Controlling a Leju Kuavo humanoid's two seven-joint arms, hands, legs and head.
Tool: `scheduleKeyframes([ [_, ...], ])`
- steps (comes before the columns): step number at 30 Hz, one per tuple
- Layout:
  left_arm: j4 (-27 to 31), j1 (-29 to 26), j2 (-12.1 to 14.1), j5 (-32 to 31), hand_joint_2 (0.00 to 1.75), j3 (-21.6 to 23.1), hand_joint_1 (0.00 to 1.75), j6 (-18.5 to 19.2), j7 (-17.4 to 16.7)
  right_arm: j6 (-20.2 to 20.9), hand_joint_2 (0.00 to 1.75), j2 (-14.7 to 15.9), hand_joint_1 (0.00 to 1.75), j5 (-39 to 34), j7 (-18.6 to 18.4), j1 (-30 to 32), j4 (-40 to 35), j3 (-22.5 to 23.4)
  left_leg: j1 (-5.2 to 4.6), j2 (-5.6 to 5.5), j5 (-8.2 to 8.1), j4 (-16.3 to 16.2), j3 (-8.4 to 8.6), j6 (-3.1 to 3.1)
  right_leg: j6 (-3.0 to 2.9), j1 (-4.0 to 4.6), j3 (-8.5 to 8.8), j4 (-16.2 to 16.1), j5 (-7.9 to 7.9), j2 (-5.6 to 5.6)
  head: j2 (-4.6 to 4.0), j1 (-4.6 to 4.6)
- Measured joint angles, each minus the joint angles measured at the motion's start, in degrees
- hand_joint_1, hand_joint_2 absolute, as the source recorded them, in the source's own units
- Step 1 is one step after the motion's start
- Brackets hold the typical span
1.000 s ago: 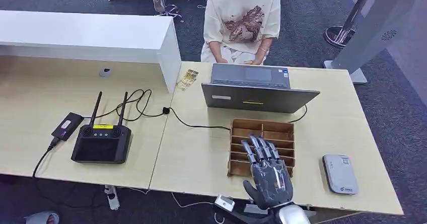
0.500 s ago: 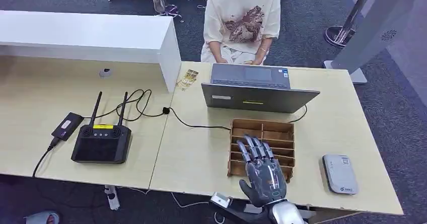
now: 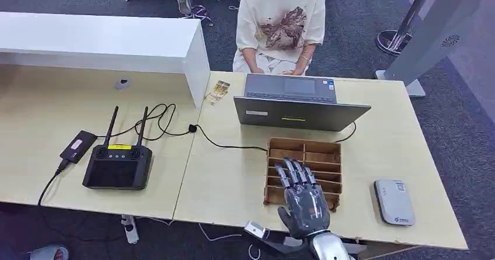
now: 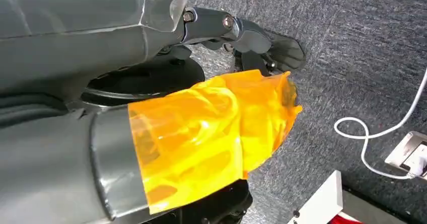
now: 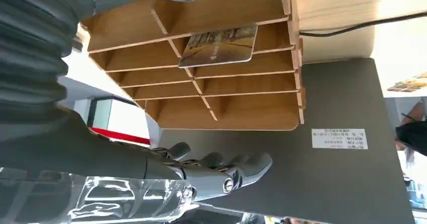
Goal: Pass the card to the sensor for recognition and then transmit it.
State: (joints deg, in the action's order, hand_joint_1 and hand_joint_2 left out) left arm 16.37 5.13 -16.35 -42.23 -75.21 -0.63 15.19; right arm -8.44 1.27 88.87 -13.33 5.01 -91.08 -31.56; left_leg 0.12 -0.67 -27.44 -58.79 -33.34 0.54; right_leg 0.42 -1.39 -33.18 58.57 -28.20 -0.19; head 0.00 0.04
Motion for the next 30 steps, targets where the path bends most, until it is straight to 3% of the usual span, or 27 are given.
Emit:
scheduleKeyframes([
  [30, 0.0, 0.0, 0.0, -0.1, 0.00, 0.0, 0.00, 0.0, -0.1, -1.4, 1.75, -0.5, 0.38, 1.1, 0.2, 0.1, 1.7, 3.0, 0.00, 0.00, 0.00, 0.0, 0.00, 0.00, 0.00, 0.00, -0.01, 0.0, 0.00, 0.00, 0.00, 0.00],
])
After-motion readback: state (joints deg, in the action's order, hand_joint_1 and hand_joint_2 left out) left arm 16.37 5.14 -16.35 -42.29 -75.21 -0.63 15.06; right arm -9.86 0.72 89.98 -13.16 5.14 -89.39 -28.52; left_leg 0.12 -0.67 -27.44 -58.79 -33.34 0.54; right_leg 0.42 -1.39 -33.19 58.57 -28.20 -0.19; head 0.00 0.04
